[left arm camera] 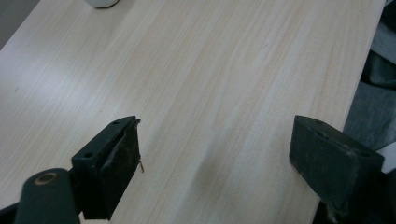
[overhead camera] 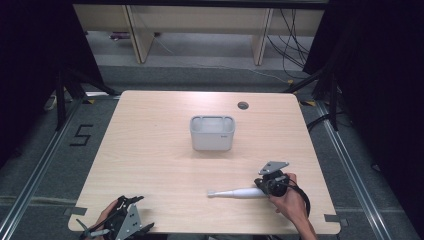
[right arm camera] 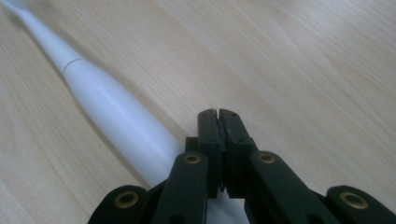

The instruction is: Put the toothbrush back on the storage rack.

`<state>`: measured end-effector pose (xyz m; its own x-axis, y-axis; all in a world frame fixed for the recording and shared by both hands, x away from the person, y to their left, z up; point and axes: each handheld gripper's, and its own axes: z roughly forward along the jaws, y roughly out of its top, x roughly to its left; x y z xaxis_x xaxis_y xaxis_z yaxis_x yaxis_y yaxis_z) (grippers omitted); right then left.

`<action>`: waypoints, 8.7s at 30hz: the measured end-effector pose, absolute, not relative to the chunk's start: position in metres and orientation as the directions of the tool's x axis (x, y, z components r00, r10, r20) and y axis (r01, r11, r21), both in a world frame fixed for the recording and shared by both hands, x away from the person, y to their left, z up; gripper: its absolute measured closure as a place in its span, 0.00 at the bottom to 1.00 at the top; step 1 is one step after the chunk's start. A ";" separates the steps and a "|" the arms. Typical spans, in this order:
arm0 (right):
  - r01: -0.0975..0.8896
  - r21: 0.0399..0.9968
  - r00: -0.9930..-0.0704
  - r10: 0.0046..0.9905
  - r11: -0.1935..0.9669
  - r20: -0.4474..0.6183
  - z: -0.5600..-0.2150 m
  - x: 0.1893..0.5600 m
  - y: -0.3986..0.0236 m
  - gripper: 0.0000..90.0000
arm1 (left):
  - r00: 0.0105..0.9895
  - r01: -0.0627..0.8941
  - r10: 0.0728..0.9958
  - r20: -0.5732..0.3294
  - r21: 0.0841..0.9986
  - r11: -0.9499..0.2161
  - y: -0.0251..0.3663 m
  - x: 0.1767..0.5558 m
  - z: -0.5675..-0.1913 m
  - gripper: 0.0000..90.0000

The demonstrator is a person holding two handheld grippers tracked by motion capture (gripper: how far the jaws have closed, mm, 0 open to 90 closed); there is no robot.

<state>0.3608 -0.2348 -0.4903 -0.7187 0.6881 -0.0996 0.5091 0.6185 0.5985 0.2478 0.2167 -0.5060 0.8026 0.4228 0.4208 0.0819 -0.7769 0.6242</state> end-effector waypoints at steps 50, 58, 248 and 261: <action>0.482 0.380 -0.829 0.551 0.789 -0.094 -0.456 0.347 -0.200 0.56 | 0.801 0.088 0.426 0.420 0.621 -0.779 0.218 0.248 -0.507 0.18; 0.500 0.296 -0.838 0.541 0.814 -0.070 -0.460 0.361 -0.183 0.58 | 0.807 0.087 0.415 0.421 0.610 -0.787 0.218 0.248 -0.505 0.18; 0.402 0.813 -0.688 0.725 0.422 -0.036 -0.385 0.517 -0.099 0.74 | 0.805 0.075 0.416 0.424 0.622 -0.779 0.217 0.248 -0.507 0.18; 0.438 0.760 -0.695 0.717 0.479 -0.052 -0.403 0.518 -0.096 0.74 | 0.812 0.076 0.403 0.422 0.608 -0.791 0.218 0.248 -0.506 0.18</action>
